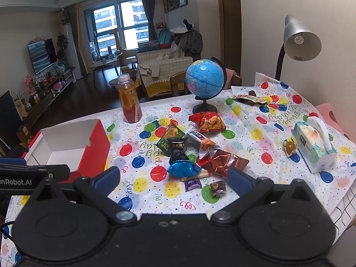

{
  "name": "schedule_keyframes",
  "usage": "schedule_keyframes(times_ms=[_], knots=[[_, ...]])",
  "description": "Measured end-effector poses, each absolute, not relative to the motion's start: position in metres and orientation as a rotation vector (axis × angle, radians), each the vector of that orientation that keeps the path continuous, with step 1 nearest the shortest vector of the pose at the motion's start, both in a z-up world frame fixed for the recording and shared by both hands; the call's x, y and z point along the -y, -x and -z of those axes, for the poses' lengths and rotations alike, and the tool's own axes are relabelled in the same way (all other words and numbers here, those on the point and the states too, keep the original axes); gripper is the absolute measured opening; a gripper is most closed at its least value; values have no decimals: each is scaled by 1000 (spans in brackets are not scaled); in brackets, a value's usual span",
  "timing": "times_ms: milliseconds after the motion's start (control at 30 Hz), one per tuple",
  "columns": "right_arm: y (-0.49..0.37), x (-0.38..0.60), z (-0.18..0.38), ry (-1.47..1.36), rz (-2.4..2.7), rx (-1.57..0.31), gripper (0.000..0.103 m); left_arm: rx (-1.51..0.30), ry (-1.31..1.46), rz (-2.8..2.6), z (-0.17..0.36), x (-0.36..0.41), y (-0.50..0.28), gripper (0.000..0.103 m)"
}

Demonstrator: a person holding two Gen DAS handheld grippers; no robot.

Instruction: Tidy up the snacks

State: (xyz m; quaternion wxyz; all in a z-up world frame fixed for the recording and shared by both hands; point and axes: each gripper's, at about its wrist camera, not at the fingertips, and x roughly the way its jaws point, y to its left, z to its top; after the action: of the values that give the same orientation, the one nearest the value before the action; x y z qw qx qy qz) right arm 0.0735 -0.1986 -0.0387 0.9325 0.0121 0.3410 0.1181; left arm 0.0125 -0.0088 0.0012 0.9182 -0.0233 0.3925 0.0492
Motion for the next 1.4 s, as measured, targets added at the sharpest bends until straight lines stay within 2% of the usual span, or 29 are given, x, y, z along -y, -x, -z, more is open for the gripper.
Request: schedule_keyframes(times_ms=[1400], knots=[[-75,196,40,-25,-242,-700,102,-795,55,-99,-5,5,-12,100]])
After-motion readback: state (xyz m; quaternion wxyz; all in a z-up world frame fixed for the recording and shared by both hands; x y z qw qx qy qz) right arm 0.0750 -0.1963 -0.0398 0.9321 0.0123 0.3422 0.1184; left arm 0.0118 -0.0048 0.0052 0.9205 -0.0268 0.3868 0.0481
